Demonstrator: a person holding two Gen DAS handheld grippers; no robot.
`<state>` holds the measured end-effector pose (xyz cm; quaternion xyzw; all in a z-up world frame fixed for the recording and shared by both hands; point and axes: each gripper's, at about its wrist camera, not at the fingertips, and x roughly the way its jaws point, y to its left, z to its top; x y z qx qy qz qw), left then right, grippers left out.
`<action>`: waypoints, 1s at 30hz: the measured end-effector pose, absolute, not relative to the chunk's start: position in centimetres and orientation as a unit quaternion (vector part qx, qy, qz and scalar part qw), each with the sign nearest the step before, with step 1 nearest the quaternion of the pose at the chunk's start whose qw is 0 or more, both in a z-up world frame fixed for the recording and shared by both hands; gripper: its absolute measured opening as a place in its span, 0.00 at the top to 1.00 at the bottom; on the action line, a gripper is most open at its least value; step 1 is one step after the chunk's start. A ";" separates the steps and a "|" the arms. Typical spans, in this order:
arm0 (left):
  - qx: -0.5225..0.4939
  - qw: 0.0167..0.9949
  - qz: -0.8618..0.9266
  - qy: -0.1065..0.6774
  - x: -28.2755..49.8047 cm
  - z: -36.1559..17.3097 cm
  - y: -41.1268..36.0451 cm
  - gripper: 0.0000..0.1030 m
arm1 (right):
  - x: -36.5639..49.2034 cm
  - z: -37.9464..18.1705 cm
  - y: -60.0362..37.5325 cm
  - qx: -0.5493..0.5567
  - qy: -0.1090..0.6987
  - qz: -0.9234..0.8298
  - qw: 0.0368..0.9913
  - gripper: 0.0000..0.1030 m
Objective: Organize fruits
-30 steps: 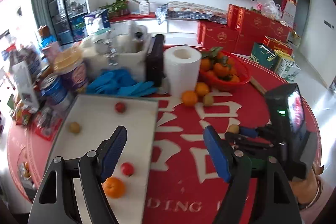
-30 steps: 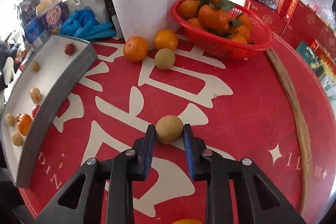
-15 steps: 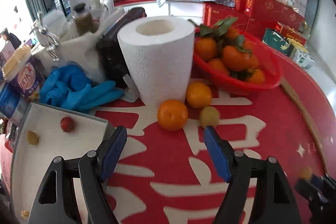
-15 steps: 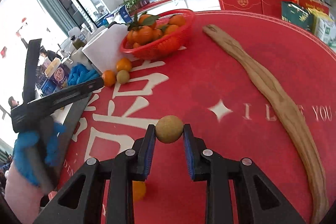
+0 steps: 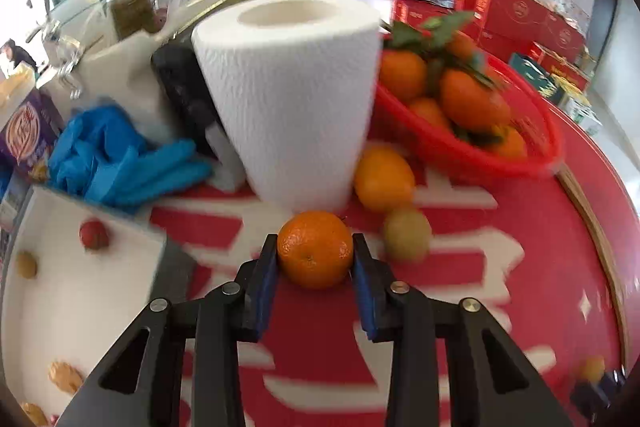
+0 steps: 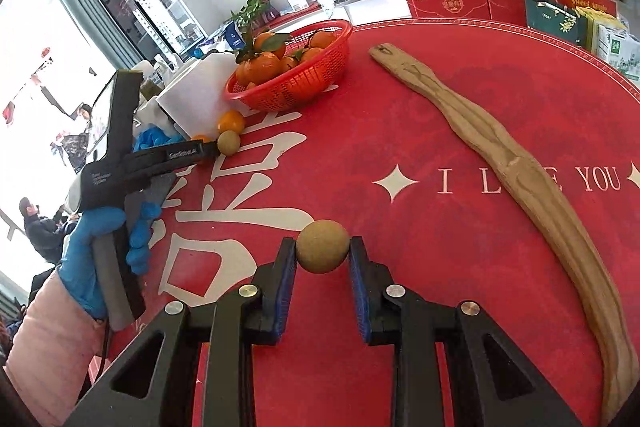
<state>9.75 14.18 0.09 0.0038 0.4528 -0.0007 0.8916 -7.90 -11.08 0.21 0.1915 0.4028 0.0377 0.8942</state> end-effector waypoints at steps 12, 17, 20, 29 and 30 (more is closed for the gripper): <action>0.006 0.899 0.008 0.438 -5.1 -0.2 16.1 0.63 | -8.7 -0.2 -12.0 0.220 0.394 0.026 0.892 0.73; 0.004 0.907 0.013 0.420 -5.8 -0.4 16.4 0.63 | -8.7 -0.3 -12.1 0.220 0.394 0.024 0.892 0.73; 0.000 0.907 0.011 0.421 -5.7 -0.5 16.1 0.63 | -8.8 -0.5 -12.6 0.236 0.390 0.029 0.890 0.73; -0.001 0.907 0.011 0.421 -5.8 -0.5 16.0 0.63 | -8.9 -0.4 -12.6 0.237 0.389 0.029 0.890 0.73; -0.001 0.907 0.011 0.421 -5.8 -0.5 16.0 0.63 | -8.9 -0.4 -12.6 0.237 0.389 0.029 0.890 0.73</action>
